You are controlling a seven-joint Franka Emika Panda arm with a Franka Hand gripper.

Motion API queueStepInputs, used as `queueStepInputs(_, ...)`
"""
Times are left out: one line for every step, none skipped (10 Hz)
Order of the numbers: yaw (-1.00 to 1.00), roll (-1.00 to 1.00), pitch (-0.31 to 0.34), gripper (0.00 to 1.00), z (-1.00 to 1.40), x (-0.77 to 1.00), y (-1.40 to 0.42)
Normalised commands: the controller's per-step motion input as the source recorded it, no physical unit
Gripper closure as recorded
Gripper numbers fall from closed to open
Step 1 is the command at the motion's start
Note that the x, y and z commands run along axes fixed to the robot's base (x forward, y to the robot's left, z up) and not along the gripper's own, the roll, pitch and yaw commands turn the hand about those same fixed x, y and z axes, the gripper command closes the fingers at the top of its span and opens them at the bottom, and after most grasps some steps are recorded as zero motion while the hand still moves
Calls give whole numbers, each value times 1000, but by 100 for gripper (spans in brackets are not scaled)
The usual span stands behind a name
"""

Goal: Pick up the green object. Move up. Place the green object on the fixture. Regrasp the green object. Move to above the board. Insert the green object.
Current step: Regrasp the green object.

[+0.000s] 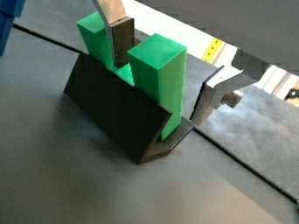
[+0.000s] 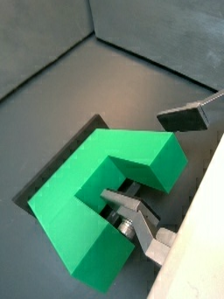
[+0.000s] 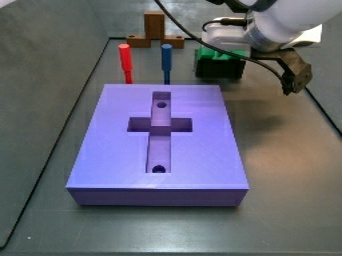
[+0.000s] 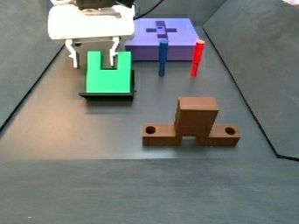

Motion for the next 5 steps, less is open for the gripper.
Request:
queueStepInputs(60, 326, -60, 0, 31, 26, 0)
queueStepInputs(46, 246, -43, 0, 0, 71, -20)
queueStepInputs(29, 103, 0, 0, 0, 134, -11)
queueStepInputs(0, 0, 6, 0, 0, 0, 0)
queueStepInputs(0, 0, 0, 0, 0, 0, 0)
